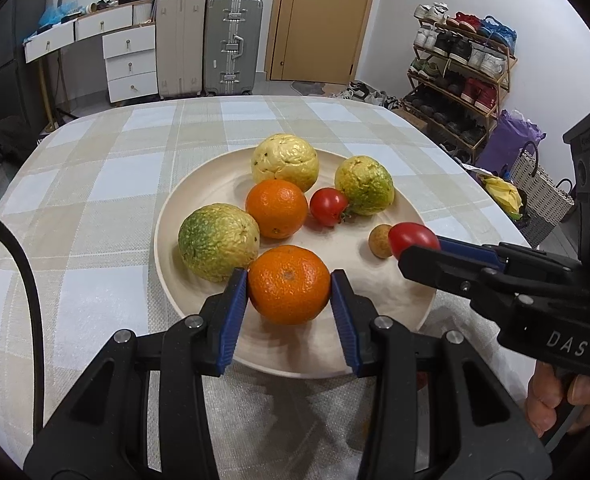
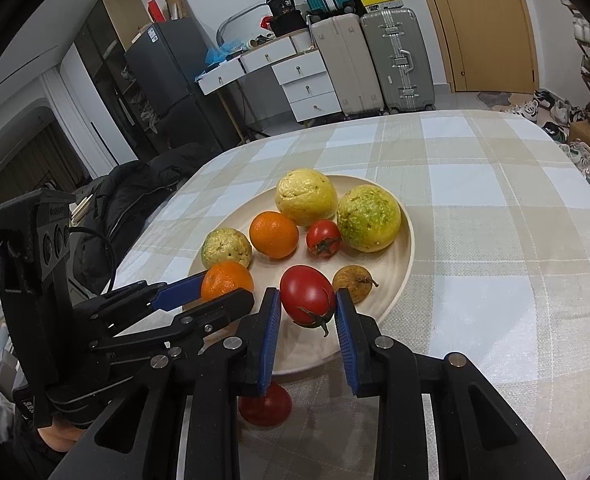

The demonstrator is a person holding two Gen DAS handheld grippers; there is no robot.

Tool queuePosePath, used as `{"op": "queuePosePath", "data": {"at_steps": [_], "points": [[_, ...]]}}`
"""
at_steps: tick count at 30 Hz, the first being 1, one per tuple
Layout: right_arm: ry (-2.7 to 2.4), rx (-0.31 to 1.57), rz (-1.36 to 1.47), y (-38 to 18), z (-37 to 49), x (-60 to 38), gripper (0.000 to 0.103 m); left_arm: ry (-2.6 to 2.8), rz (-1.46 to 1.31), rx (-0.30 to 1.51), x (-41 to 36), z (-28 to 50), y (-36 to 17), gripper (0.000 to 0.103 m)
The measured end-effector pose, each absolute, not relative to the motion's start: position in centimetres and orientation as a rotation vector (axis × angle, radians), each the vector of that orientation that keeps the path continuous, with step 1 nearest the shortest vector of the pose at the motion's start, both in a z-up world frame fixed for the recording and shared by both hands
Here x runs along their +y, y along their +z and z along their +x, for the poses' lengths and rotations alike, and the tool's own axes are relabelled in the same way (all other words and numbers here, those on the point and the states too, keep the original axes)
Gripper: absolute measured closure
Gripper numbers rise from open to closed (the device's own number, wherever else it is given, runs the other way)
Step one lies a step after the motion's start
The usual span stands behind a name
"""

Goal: Organize fruits
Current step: 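Carry the tomato and orange to the cream plate and release both, then withdraw both tools from the plate toward the remaining fruits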

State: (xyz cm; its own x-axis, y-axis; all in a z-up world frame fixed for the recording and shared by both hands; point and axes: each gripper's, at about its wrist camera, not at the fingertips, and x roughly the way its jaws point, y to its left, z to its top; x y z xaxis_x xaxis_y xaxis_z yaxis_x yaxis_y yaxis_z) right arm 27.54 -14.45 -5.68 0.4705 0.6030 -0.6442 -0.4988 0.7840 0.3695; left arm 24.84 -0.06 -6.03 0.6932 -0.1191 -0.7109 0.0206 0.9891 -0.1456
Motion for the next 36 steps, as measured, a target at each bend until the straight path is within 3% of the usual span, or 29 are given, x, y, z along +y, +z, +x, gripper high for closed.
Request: {"op": "queuePosePath", "data": {"at_steps": [7,10,13,15,17,20,24,26,36], "points": [[0.677,0.859,0.146,-5.8,27.7,-14.3,0.072,-0.076,-0.167,0.81,0.7,25.3,-6.3,0.064],[0.662,0.843,0.149,-5.5,27.5,-14.6,0.048,-0.07,-0.172,0.825,0.9,25.3,-6.4,0.064],[0.644,0.817,0.139,-5.0,27.0,-15.1,0.045,-0.075,-0.18,0.81,1.0,24.6,-5.7,0.062],[0.634,0.803,0.12,-4.6,26.4,-15.4,0.033,-0.069,-0.177,0.794,1.1,24.0,-5.0,0.052],[0.624,0.786,0.11,-4.3,25.9,-15.8,0.013,-0.055,-0.179,0.766,1.2,22.9,-4.2,0.029],[0.619,0.756,0.097,-3.6,24.7,-16.4,0.006,-0.042,-0.192,0.719,1.4,21.2,-3.0,0.019],[0.597,0.742,0.061,-3.2,23.3,-16.9,0.0,-0.044,-0.203,0.717,1.2,18.8,-2.1,0.012],[0.602,0.74,0.054,-3.1,22.6,-17.2,0.0,-0.047,-0.198,0.702,1.0,17.2,-1.8,0.001],[0.6,0.757,0.011,-3.4,21.8,-17.5,0.0,-0.039,-0.131,0.7,0.1,12.8,-2.2,0.001]]}}
